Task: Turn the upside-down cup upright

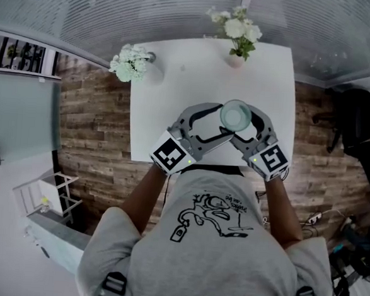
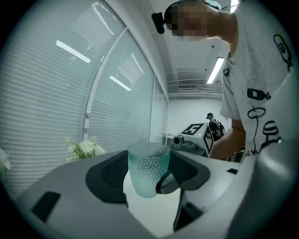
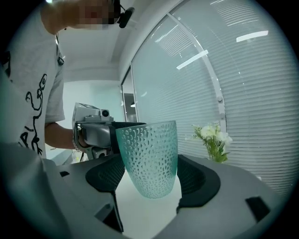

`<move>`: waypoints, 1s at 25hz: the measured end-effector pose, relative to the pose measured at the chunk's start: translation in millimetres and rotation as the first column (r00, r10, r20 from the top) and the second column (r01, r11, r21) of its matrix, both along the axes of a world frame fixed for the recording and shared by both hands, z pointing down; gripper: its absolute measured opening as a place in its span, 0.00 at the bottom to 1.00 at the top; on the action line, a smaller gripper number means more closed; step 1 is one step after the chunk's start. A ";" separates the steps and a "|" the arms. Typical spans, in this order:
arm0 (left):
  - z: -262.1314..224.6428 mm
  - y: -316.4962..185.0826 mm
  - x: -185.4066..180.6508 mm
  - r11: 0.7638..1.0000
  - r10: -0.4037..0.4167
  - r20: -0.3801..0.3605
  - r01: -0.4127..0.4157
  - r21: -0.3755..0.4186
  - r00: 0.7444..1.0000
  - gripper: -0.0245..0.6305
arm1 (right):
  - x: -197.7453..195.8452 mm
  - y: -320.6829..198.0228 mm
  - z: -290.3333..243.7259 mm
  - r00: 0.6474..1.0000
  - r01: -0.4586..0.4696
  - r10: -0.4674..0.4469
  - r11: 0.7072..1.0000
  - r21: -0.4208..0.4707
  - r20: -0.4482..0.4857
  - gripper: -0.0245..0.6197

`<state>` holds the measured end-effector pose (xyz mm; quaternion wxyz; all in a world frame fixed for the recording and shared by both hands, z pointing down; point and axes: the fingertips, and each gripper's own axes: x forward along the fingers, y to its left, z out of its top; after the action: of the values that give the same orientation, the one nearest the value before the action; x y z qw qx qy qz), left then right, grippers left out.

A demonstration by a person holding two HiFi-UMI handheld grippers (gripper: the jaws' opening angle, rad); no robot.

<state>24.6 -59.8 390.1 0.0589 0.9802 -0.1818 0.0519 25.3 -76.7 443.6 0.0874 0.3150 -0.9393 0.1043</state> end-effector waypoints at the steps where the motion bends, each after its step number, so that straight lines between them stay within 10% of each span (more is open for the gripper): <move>1: 4.2 -0.3 0.0 1.000 0.005 0.007 -0.005 -0.003 1.000 0.47 | -0.3 -0.7 4.1 1.000 0.004 -0.004 1.000 -0.006 -0.010 0.59; 25: 116.5 7.0 1.4 0.994 0.072 0.122 -0.062 -0.089 0.990 0.46 | 0.9 10.2 122.2 0.983 0.032 -0.068 0.979 -0.203 -0.172 0.59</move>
<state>26.0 -52.8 506.6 0.0872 0.9772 -0.1497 0.1227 26.2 -66.5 565.9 0.2046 0.2889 -0.9202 0.1672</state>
